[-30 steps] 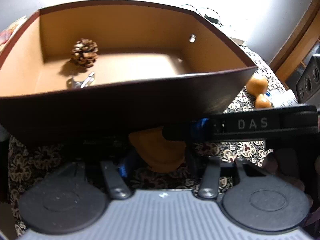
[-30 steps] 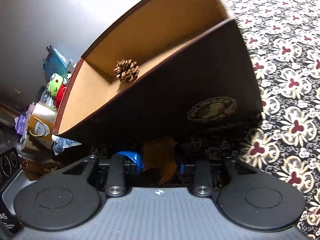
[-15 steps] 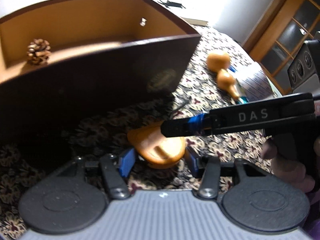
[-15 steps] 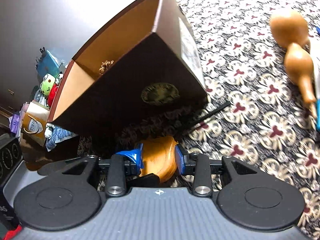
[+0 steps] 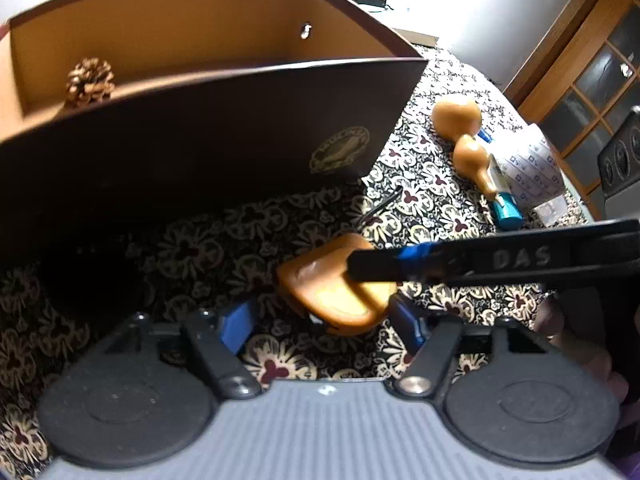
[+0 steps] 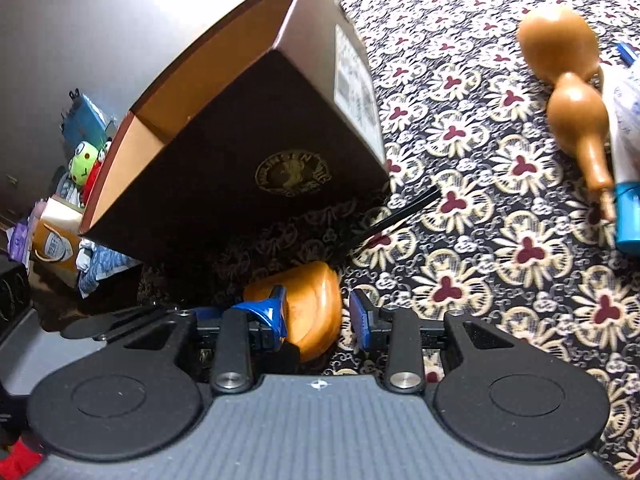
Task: Organize rigid objects
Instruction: 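Close the right tool on the orange wooden paddle and lift it, then carry the paddle into the box and open the right tool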
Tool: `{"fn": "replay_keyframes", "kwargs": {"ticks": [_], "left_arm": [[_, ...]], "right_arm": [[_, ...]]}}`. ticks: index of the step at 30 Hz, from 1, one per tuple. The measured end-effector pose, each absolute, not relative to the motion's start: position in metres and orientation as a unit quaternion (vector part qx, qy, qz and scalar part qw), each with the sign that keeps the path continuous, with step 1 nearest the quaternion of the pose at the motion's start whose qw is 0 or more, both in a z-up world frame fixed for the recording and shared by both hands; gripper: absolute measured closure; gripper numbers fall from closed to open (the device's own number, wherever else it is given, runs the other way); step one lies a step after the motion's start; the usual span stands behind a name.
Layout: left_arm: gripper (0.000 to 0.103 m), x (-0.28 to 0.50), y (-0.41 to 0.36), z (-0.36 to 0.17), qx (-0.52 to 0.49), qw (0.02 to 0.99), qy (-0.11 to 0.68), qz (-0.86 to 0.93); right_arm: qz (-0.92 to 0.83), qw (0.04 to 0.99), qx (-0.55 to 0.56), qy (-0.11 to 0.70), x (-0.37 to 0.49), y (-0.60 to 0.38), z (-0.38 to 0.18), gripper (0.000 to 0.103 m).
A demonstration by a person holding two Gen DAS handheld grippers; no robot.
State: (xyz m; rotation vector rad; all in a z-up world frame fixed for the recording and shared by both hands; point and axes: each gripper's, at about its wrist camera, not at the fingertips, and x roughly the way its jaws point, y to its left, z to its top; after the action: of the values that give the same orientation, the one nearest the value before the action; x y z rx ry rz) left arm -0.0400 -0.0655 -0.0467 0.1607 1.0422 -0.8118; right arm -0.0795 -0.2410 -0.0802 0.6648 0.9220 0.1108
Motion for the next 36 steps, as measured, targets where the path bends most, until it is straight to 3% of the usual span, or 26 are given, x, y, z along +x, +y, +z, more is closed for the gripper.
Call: {"fn": "replay_keyframes", "kwargs": {"ticks": [9,22,36], "left_arm": [[0.033,-0.044,-0.076,-0.052,0.097,0.791,0.479,-0.368],[0.035,-0.048,-0.074,-0.051,0.086,0.783,0.477,-0.39],[0.035,-0.063,-0.108,0.016,0.121,0.789,0.361,-0.483]], "right_arm": [[0.068,0.859,0.281,0.422,-0.07,-0.227,-0.08,0.082],[0.063,0.85,0.321,0.413,-0.088,-0.242,-0.083,0.087],[0.005,0.909,0.295,0.294,-0.135,-0.275,-0.011,0.087]]}}
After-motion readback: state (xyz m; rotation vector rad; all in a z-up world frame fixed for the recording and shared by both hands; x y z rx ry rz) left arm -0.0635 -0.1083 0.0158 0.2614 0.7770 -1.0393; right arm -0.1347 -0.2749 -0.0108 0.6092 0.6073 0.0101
